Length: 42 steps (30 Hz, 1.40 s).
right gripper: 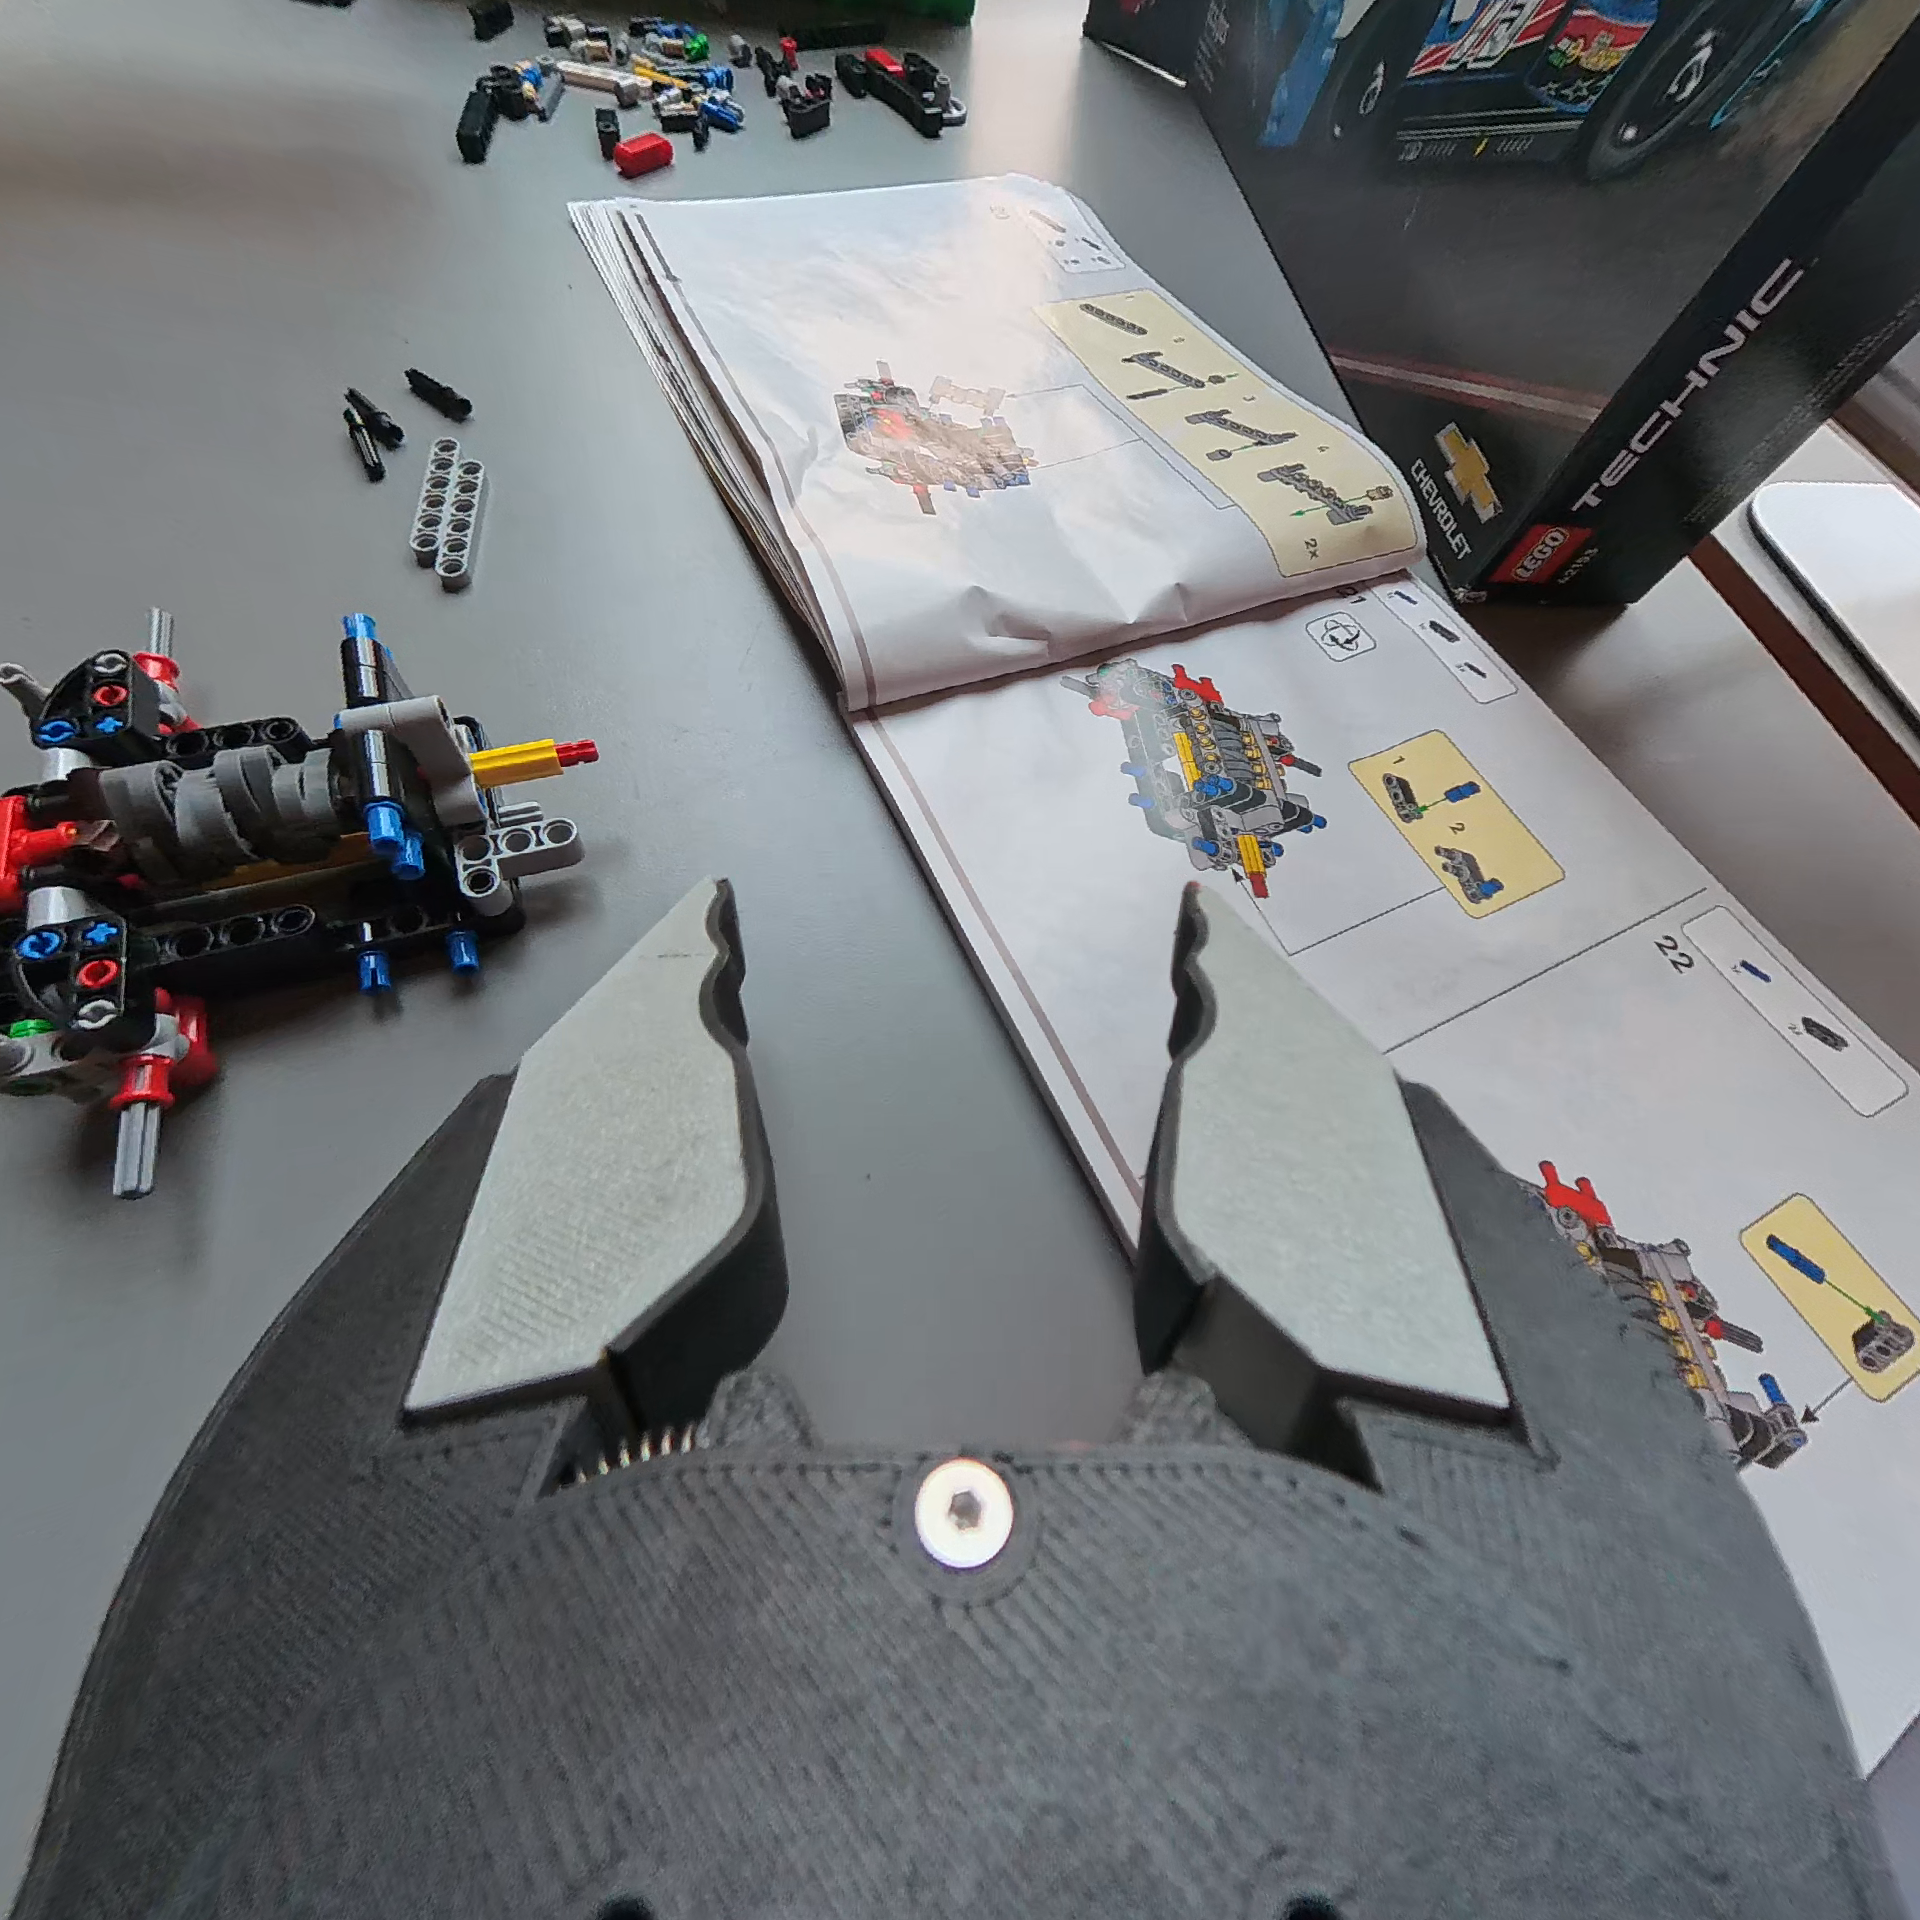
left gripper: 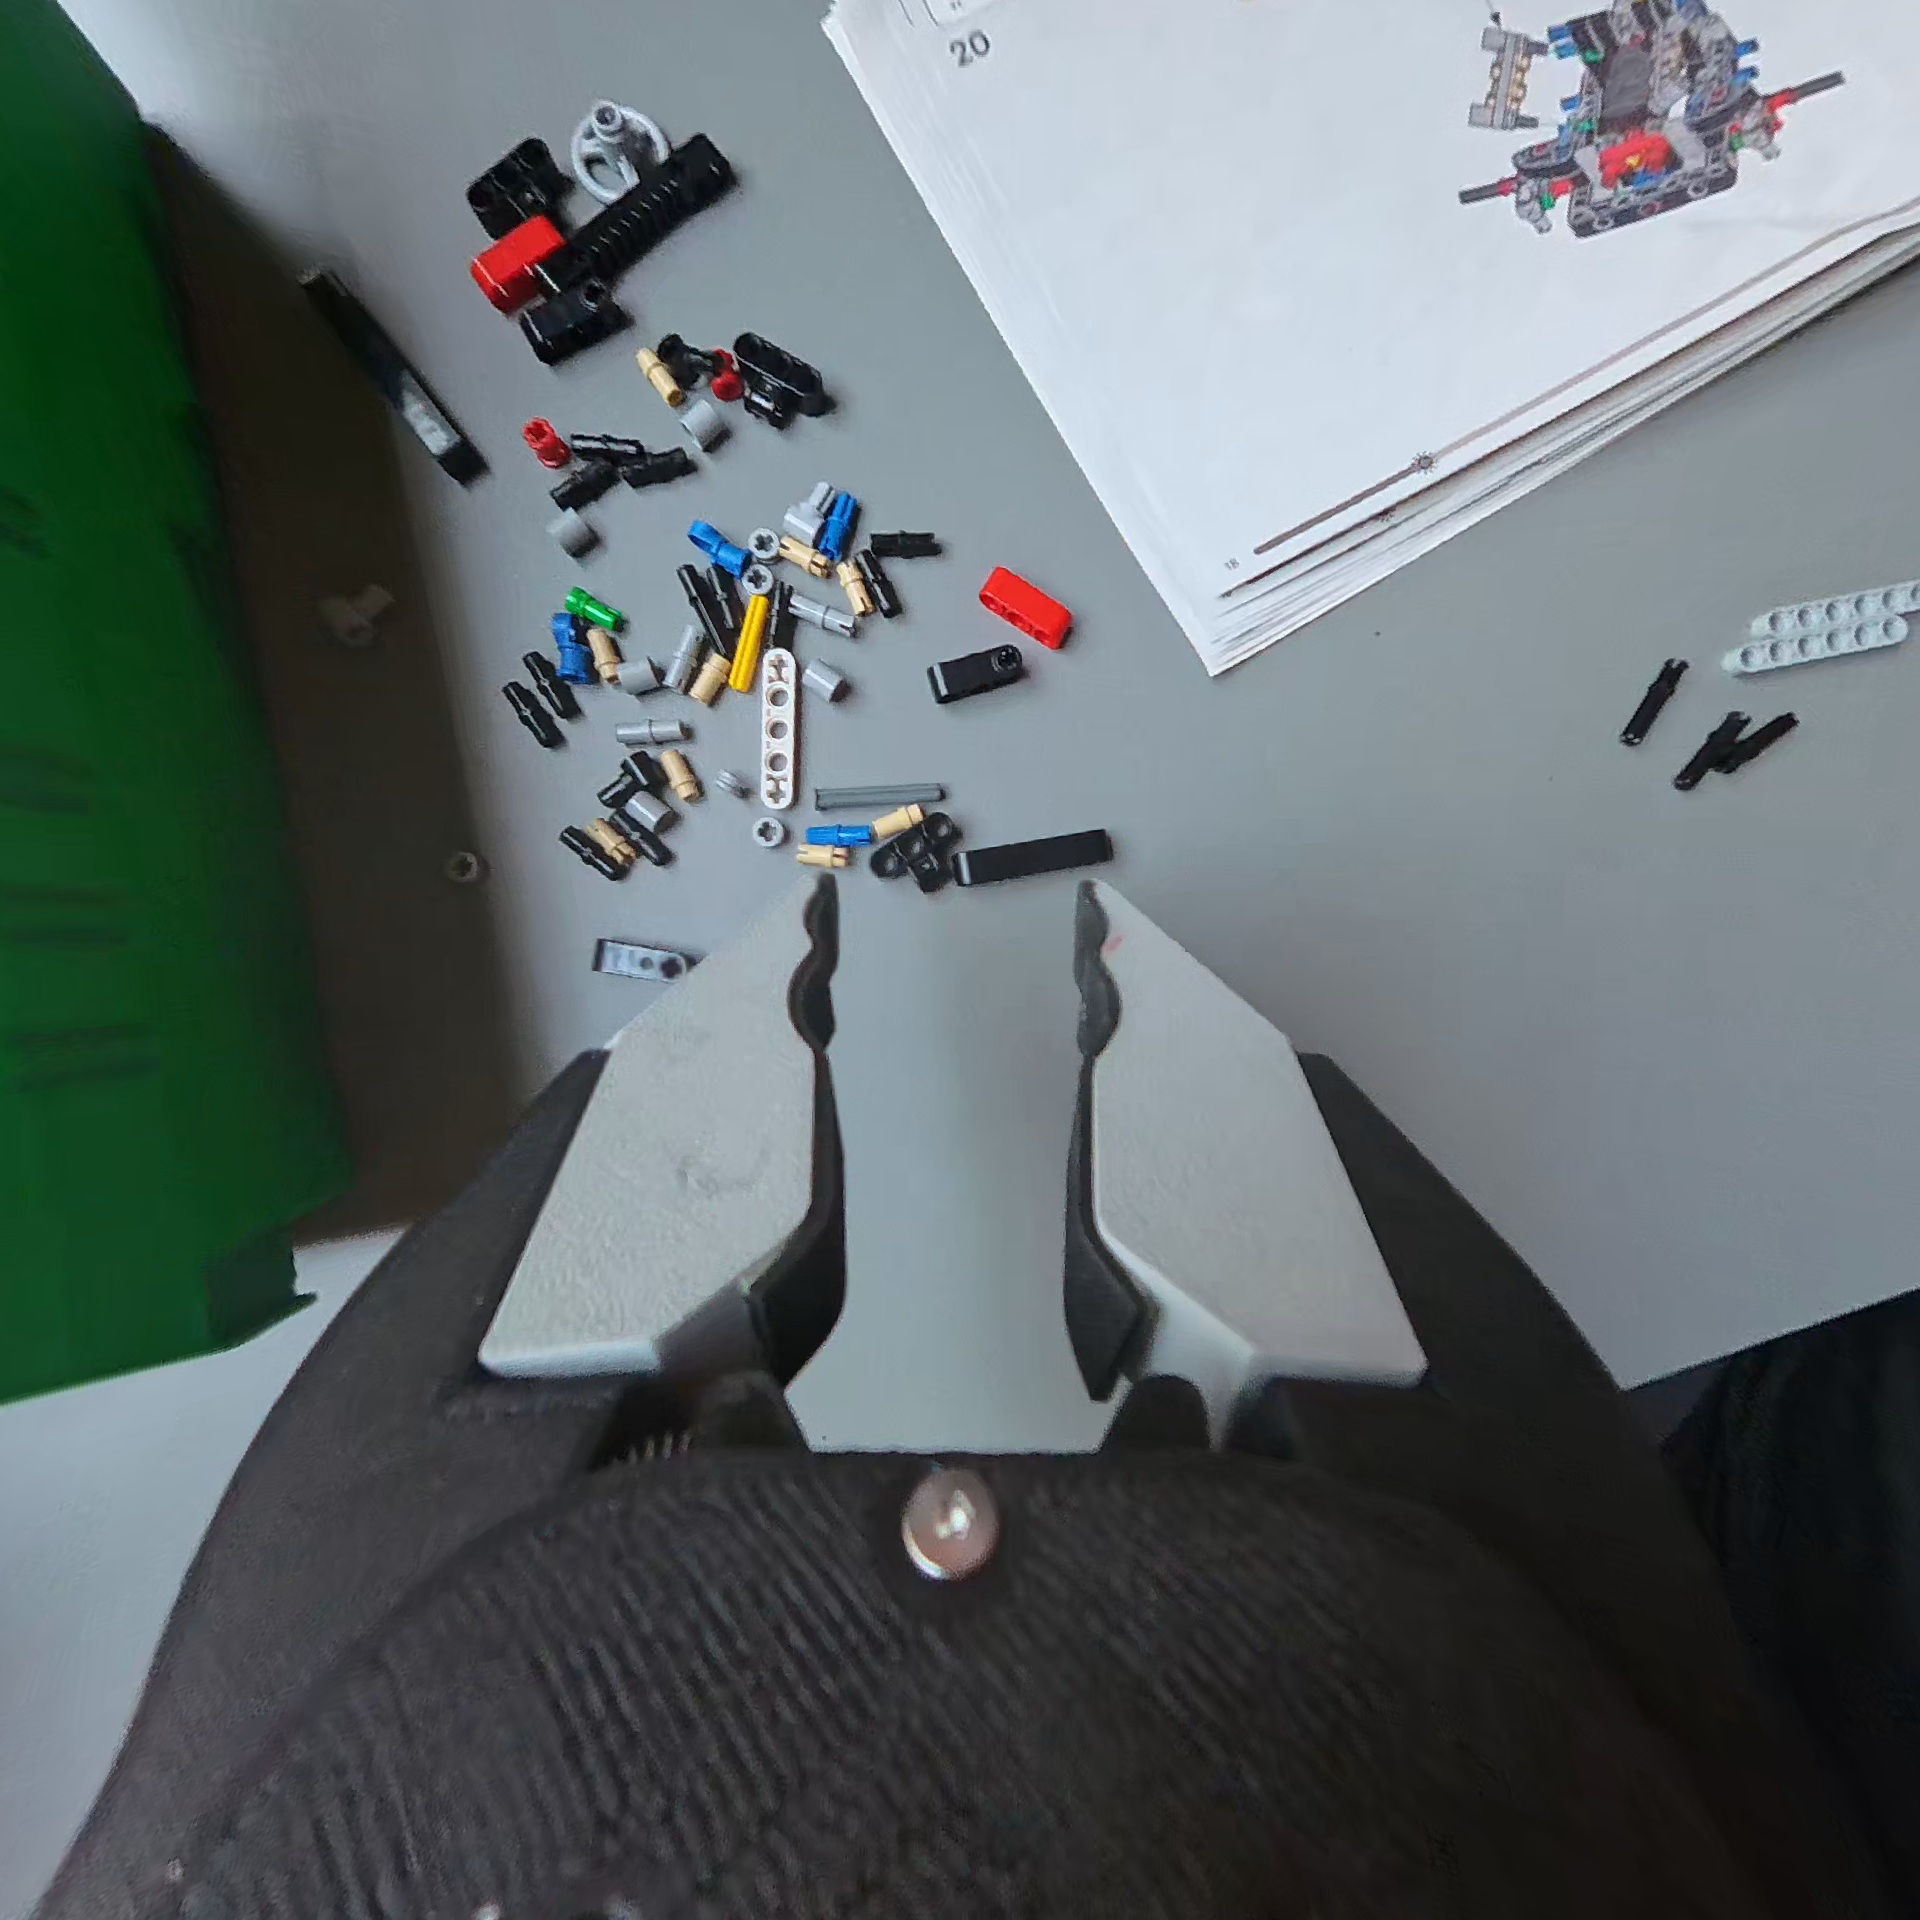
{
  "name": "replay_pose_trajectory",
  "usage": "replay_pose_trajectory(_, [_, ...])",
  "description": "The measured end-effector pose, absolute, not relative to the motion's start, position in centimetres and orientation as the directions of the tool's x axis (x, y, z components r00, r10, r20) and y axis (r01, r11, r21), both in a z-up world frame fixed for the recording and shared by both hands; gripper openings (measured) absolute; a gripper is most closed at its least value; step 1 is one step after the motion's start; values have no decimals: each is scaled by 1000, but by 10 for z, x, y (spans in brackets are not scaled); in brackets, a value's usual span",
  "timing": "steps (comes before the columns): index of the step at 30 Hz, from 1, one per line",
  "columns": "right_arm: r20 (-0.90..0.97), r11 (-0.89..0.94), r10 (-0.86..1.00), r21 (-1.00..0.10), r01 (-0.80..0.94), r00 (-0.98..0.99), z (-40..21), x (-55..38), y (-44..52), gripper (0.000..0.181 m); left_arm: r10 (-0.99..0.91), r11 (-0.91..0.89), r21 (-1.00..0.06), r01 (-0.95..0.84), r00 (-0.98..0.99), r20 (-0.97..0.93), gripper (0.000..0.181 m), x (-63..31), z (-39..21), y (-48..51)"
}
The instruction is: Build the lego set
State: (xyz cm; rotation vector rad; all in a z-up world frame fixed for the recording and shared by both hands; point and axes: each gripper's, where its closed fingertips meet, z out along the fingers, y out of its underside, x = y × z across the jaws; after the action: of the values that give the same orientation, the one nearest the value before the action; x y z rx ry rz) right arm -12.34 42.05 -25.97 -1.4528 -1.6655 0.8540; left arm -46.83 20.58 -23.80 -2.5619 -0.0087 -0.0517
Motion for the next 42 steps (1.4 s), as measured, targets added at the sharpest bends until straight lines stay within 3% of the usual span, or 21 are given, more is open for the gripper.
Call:
replay_pose_trajectory(7, [90, 122, 992, -863, 491, -87, -260, -123, 419, 80, 59, -788, -615, 33, 998, -22, 53, -498, -210, 210])
replay_pose_trajectory(11, [81, 114, 993, -867, 484, -88, -259, -123, 419, 78, 79, -763, -645, 34, 996, -41, 46, -515, -191, 216])
replay_pose_trajectory(23, [91, 120, 993, -846, 519, -81, -265, -124, 420, 76, 45, -871, -491, 20, 998, -39, 0, -534, -243, 252])
replay_pose_trajectory(28, [82, 112, 993, -851, 512, -80, -264, -124, 420, 74, 35, -893, -447, 60, 997, 63, 0, -527, -270, 264])
replay_pose_trajectory(42, [78, 112, 993, -855, 507, -88, -263, -123, 419, 72, 97, -894, -438, 92, 995, 13, 0, -548, -273, 264])
